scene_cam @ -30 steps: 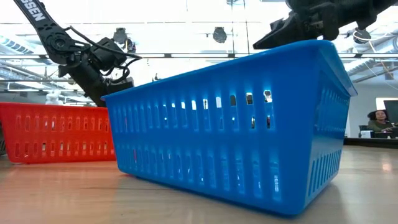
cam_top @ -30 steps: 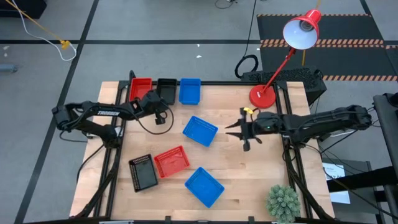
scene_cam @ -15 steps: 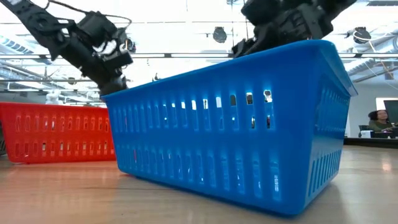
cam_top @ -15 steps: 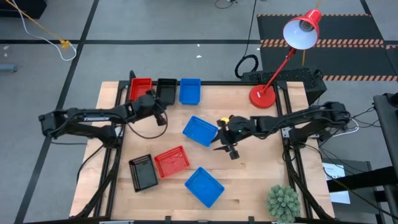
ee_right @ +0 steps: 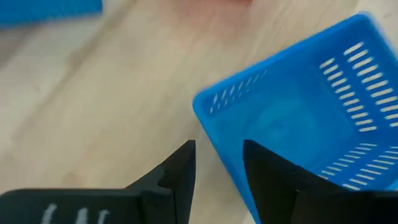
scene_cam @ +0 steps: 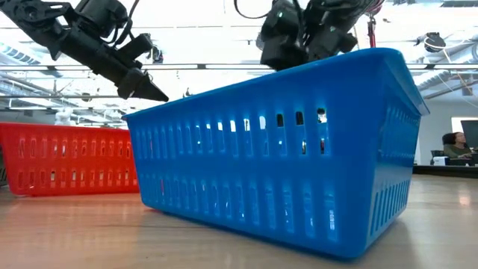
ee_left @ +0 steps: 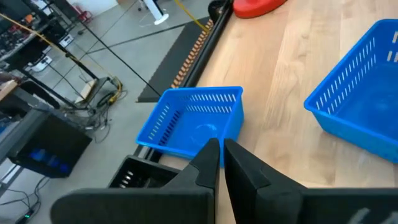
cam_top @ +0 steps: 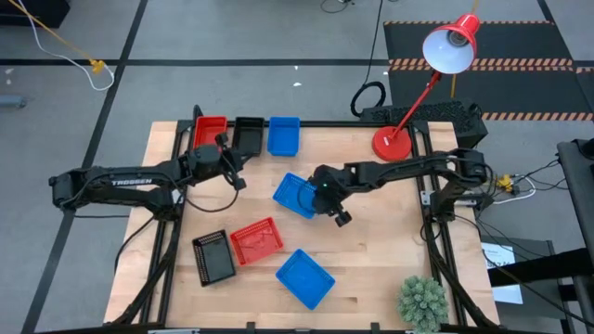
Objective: Stack baskets by color
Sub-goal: Stack the middle blue bin on top of the top blue bin
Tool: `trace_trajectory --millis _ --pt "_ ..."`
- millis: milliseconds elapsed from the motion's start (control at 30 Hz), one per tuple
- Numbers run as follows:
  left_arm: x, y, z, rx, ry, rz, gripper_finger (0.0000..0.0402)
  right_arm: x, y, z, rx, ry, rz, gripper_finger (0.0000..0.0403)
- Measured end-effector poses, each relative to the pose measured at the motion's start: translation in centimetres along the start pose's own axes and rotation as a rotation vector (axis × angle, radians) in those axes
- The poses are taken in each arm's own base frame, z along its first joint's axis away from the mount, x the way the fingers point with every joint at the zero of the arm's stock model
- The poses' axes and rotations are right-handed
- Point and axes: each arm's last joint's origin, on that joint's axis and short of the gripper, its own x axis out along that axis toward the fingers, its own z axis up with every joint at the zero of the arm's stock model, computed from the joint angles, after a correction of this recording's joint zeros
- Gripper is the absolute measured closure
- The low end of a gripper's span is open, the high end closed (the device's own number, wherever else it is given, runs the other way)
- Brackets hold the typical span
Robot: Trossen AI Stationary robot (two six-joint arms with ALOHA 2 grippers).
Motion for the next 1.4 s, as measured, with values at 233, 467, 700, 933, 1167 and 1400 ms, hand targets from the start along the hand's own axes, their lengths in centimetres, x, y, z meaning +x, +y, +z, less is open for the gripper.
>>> trace_trajectory --millis 233,467,700,933,1167,1400 --pt "0.0 0.0 0.0 -0.005 0.003 -0.001 0.0376 1.3 -1.2 -1.5 -0.013 0.048 0.008 0.0312" --pt "0.0 0.0 0.0 -0.005 0.003 -0.001 0.0376 1.0 -1.5 -1.5 -0.025 0.047 -0.018 0.0389" --pt "0.0 0.0 0.0 -0.005 0.003 0.000 0.0376 -1.5 -2.0 0.4 0.047 0.011 -0.198 0.0387" --pt "0.0 0.1 0.0 -0.003 -0.003 0.011 0.0376 -4.8 -3.8 3.5 0.216 -0.066 -0.368 0.0396" --pt "0.1 0.4 -0.1 -0.024 0.008 0.052 0.0376 -7.8 -5.7 6.5 0.292 -0.112 -0.550 0.0395" --pt "0.1 0.3 -0.2 -0.034 0.027 0.045 0.0376 -10.7 -7.6 7.8 0.309 -0.176 -0.655 0.0395"
